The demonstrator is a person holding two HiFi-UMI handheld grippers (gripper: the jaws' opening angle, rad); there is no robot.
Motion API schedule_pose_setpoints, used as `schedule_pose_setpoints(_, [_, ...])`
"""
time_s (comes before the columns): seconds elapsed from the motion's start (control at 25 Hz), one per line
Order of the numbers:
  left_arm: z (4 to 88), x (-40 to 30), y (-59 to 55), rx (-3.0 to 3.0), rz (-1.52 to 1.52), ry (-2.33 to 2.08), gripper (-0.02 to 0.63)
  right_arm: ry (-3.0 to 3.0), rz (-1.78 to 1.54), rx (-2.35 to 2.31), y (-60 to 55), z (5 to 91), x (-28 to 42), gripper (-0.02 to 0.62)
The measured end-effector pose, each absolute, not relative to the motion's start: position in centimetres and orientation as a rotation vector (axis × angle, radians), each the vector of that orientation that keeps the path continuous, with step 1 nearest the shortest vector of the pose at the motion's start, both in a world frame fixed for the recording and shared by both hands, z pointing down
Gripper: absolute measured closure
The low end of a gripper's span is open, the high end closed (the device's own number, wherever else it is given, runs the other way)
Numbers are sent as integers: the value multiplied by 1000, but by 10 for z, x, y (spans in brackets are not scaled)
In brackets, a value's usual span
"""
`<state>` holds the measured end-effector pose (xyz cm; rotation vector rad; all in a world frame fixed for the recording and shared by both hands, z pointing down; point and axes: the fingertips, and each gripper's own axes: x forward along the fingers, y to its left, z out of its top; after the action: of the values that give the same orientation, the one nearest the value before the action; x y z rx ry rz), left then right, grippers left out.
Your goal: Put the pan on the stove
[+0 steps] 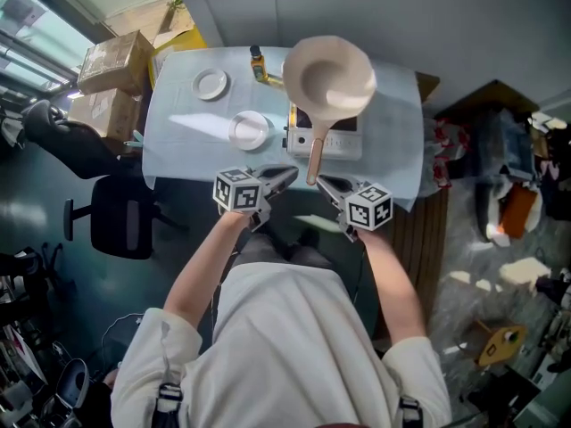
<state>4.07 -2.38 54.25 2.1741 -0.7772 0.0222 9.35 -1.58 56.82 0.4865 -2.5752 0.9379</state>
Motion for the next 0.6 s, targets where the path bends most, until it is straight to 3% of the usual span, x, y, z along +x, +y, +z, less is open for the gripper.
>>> schedule_pose_setpoints(0.6, [481,13,-19,2390,154,-777,584,-2623,663,792,-22,504,68,558])
